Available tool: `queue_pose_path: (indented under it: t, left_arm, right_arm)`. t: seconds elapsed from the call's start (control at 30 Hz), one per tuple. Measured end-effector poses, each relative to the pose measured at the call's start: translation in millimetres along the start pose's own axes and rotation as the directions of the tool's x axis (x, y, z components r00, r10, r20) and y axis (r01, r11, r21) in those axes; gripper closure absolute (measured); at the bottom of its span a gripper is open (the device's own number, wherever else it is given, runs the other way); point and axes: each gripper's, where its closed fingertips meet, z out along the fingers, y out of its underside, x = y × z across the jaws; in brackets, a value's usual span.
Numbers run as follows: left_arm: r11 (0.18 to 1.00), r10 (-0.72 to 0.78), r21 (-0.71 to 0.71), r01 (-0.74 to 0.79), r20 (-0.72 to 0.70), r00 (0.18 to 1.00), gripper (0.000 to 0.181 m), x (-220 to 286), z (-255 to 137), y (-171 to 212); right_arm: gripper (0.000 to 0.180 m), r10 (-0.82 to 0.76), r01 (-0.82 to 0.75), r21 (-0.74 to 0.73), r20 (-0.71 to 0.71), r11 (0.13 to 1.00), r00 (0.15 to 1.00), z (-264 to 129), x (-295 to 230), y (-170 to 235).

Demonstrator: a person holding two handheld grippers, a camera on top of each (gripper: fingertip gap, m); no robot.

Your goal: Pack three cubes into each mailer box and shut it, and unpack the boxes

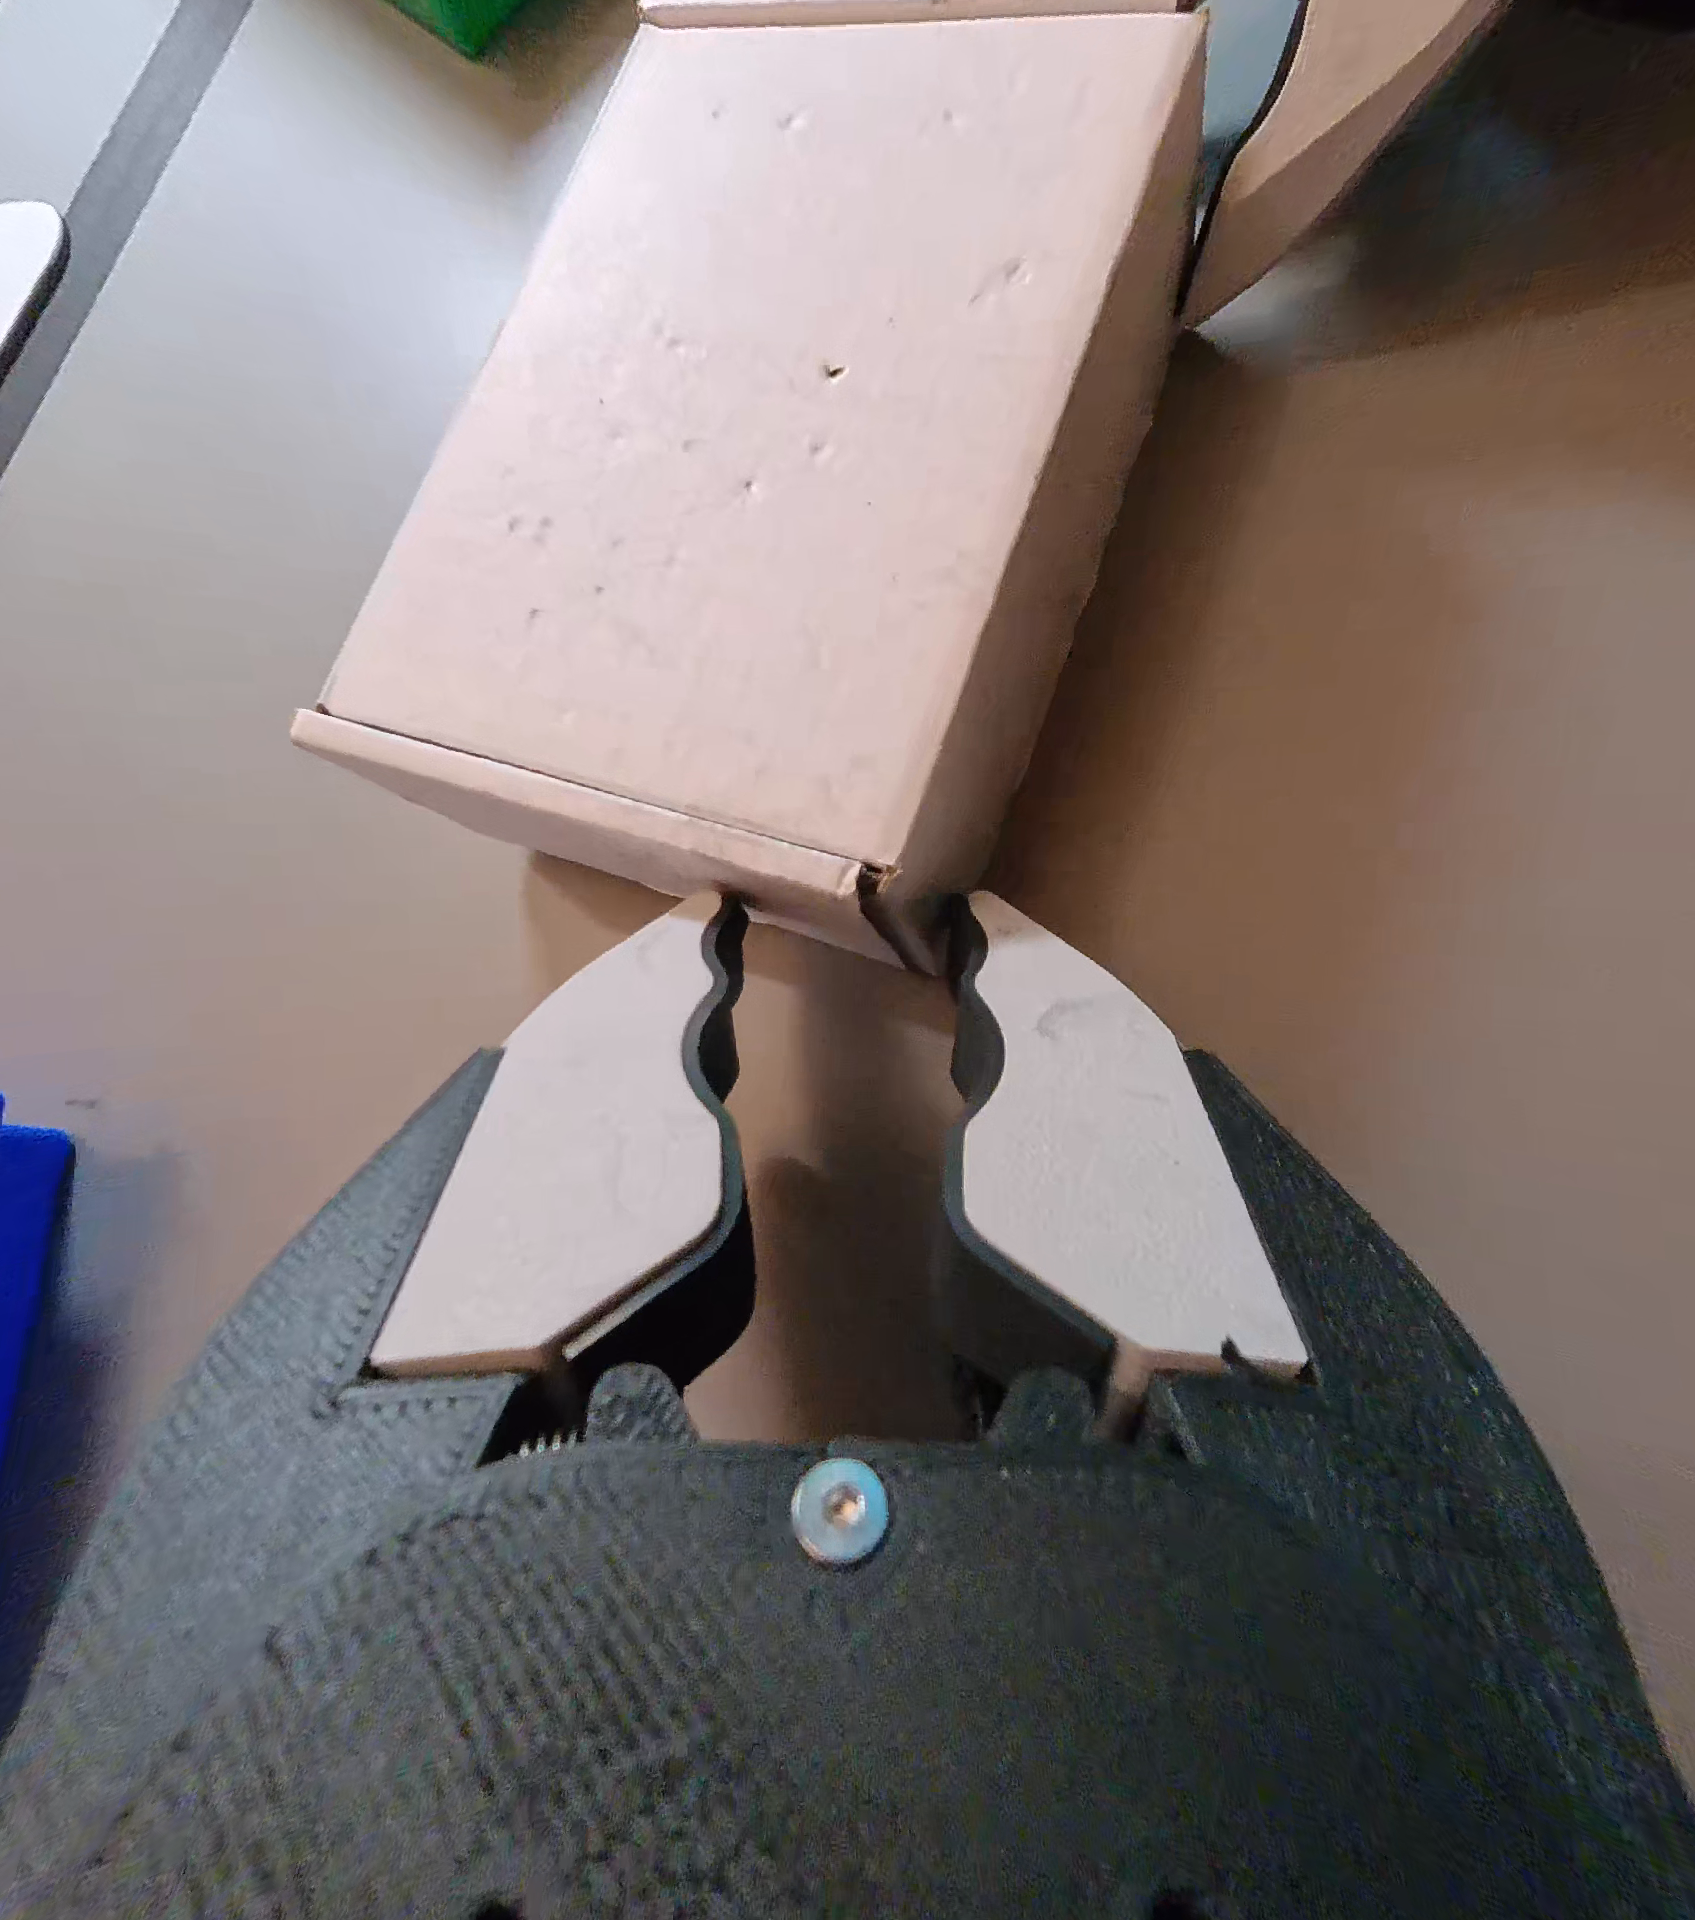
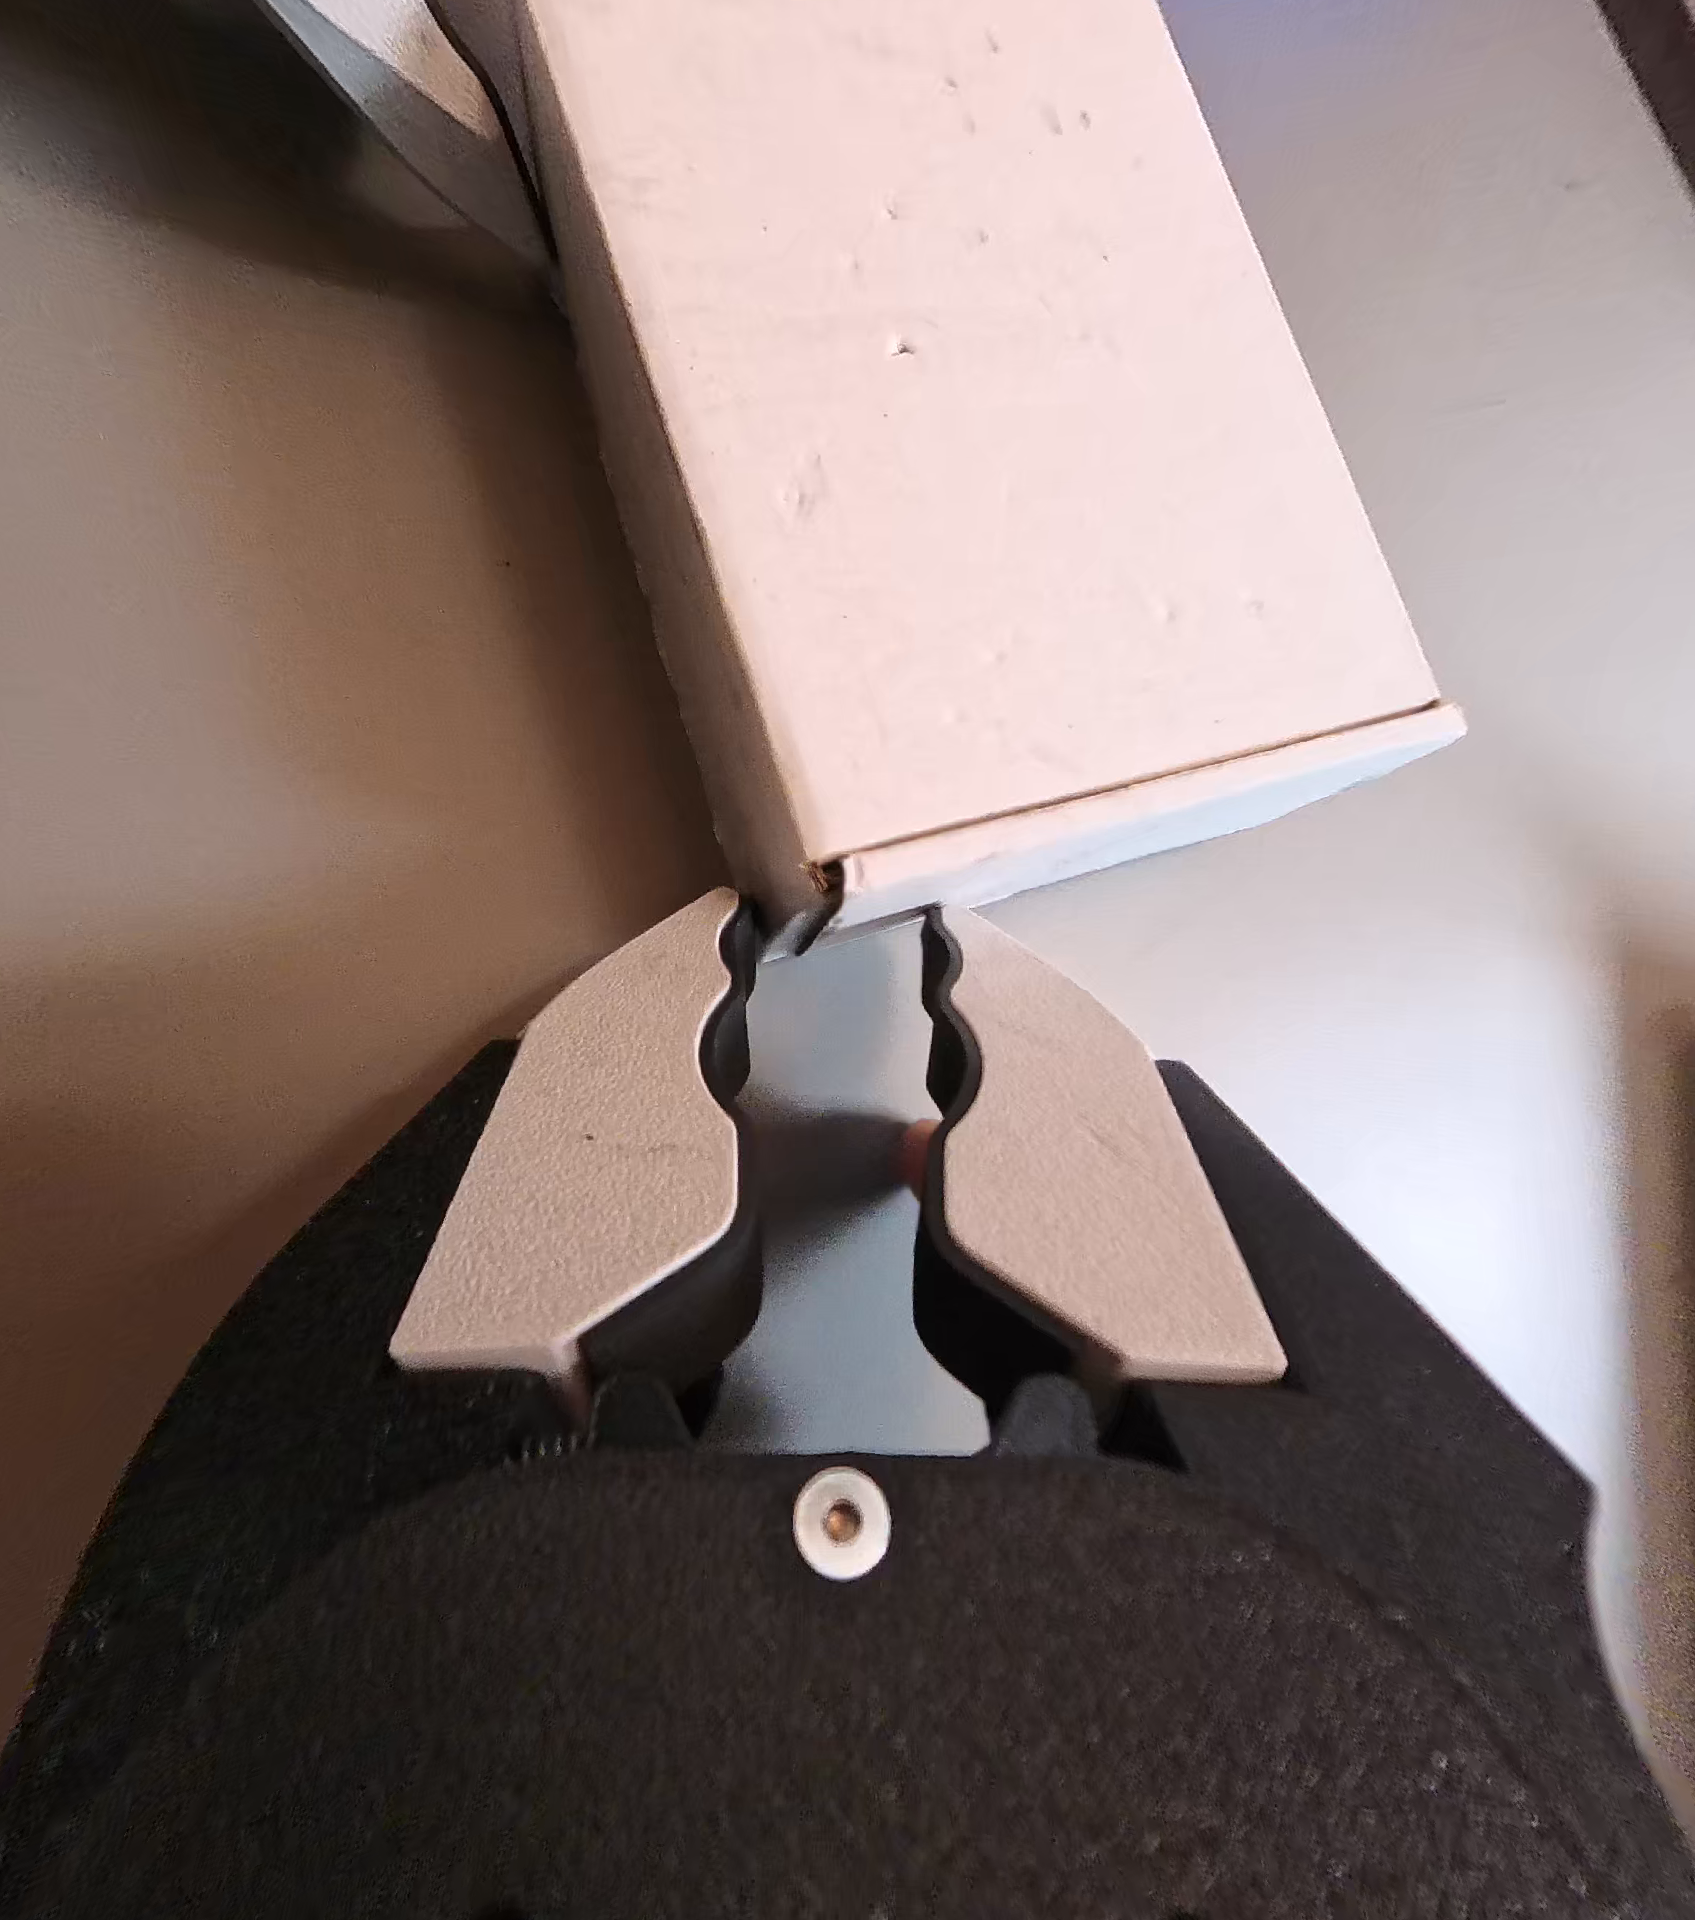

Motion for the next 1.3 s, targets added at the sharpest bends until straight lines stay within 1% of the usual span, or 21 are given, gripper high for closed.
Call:
queue_pose_path:
  t: [0.03,0.1,0.13,0.2,0.3,0.43,0.5,0.57,0.63,0.67,0.7,0.73,0.8,0.9,1.0,1.1,1.2,1.3]
  left_arm:
    - [1.000,-0.005,-0.001,0.005,-0.013,1.000,0.141,1.2,0.1,1.1]
    - [0.999,-0.036,-0.003,0.036,-0.034,0.999,0.126,3.6,2.6,1.2]
    - [0.999,-0.048,-0.008,0.048,-0.020,0.999,0.122,2.1,4.7,1.1]
    - [0.999,-0.014,-0.028,0.015,0.047,0.999,0.138,-7.0,6.7,2.2]
    - [0.999,-0.020,-0.032,0.023,0.066,0.998,0.141,-9.5,7.1,2.2]
    - [0.999,-0.007,-0.038,0.010,0.093,0.996,0.143,-9.3,7.1,2.2]
    - [0.999,-0.011,-0.039,0.015,0.097,0.995,0.142,-9.4,7.0,2.6]
    - [0.998,-0.036,-0.039,0.039,0.077,0.996,0.141,-8.8,7.7,2.1]
    - [0.995,-0.097,-0.026,0.099,0.071,0.993,0.146,-9.0,8.4,0.3]
    - [0.994,-0.096,-0.037,0.099,0.089,0.991,0.147,-9.8,8.3,1.4]
    - [0.995,-0.077,-0.050,0.083,0.101,0.992,0.143,-9.1,8.1,2.2]
    - [0.996,-0.058,-0.055,0.064,0.103,0.993,0.139,-6.7,8.1,1.8]
    - [0.998,-0.040,-0.053,0.045,0.088,0.995,0.136,-1.3,8.7,0.3]
    - [0.996,-0.093,0.012,0.093,0.026,0.995,0.127,3.2,3.8,-6.9]
    - [0.984,-0.146,0.105,0.144,0.006,0.989,0.124,-6.1,-9.8,-12.2]
    - [0.963,-0.186,0.198,0.181,0.007,0.983,0.126,-16.5,-24.6,-16.8]
    - [0.953,-0.191,0.241,0.182,0.015,0.981,0.127,-21.3,-33.4,-19.9]
    - [0.948,-0.186,0.264,0.177,0.009,0.983,0.126,-21.0,-38.2,-23.5]
  right_arm:
    - [0.148,0.007,-0.007,-0.001,0.019,1.000,1.000,-0.8,-2.1,0.1]
    - [0.144,-0.003,0.004,-0.009,0.031,1.000,1.000,-1.1,-4.6,-1.0]
    - [0.143,-0.002,0.003,-0.017,0.034,1.000,0.999,0.0,-5.6,-1.6]
    - [0.148,-0.006,0.007,-0.029,0.028,1.000,1.000,1.3,-4.9,-2.7]
    - [0.150,-0.027,0.028,-0.037,0.024,0.999,0.999,2.1,-2.7,-2.7]
    - [0.159,-0.029,0.029,-0.037,0.003,0.999,1.000,3.5,-0.6,-1.9]
    - [0.160,-0.029,0.029,-0.031,-0.013,0.999,0.999,3.6,-0.2,-1.8]
    - [0.159,-0.046,0.046,-0.055,0.002,0.997,0.999,0.9,-2.4,-0.7]
    - [0.133,-0.051,0.050,-0.079,-0.016,0.996,0.999,-10.1,8.9,-6.1]
    - [0.119,-0.036,0.039,-0.125,0.027,0.991,0.999,-18.3,10.2,-6.0]
    - [0.106,-0.030,0.035,-0.160,0.032,0.987,0.999,-26.5,17.0,-9.1]
    - [0.102,-0.062,0.063,-0.149,0.011,0.987,0.998,-32.9,26.2,-20.0]
    - [0.090,-0.099,0.106,-0.192,0.044,0.976,0.994,-36.2,30.2,-40.2]
    - [0.076,-0.151,0.178,-0.283,0.114,0.942,0.982,-16.2,27.9,-63.4]
    - [0.071,-0.214,0.270,-0.390,0.183,0.880,0.960,11.0,32.8,-65.7]
    - [0.062,-0.211,0.311,-0.448,0.261,0.838,0.942,32.8,36.3,-63.3]
    - [0.059,-0.191,0.345,-0.481,0.340,0.806,0.921,46.0,27.8,-59.8]
    - [0.055,-0.223,0.380,-0.502,0.345,0.777,0.912,55.0,27.5,-58.7]
